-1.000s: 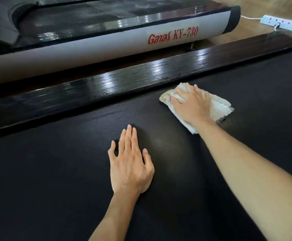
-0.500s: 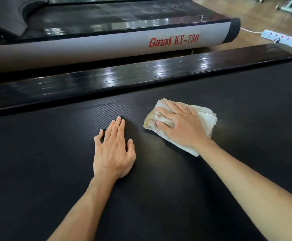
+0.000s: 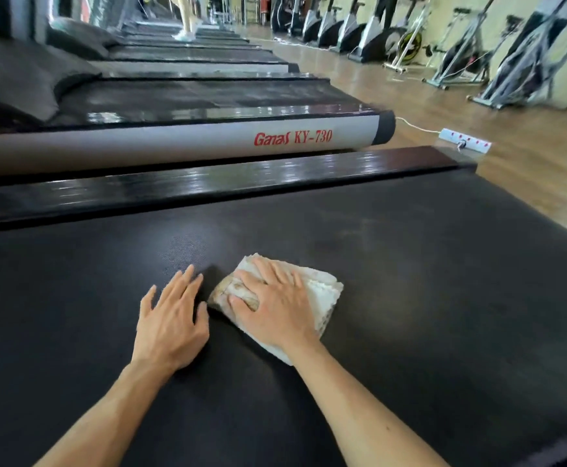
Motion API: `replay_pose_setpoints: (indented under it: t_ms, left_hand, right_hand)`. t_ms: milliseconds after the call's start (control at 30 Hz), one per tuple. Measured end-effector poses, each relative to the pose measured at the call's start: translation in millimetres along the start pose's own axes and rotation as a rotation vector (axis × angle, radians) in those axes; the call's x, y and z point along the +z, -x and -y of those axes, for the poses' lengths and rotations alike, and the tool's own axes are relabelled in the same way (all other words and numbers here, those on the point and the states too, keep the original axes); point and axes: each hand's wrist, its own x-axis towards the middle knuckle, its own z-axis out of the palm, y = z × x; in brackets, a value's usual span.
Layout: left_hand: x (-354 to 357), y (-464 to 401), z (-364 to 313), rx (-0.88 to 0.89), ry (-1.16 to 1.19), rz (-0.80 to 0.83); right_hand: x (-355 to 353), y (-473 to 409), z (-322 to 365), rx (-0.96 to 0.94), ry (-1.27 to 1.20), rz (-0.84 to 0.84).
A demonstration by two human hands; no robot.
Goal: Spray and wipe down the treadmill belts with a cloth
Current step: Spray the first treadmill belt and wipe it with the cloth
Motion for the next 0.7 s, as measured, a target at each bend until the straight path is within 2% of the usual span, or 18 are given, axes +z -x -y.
replay_pose_setpoints:
  t_ms: [167, 400, 700]
  left_hand:
    - [-6.0, 40.1, -36.4, -0.023, 0.068, -0.007]
    - [-6.8, 88.6, -81.0, -0.031, 0.136, 0.029]
    - [-3.4, 137.8, -104.7, -0.026, 0.125, 0.026]
  right_hand:
    - [-14.5, 45.9, -12.8, -0.052, -0.022, 0.041]
    - [-38.1, 106.9, -38.8, -0.018, -0.024, 0.024]
    - [-60.0, 163.1, -64.3, 0.047, -0.001, 0.031]
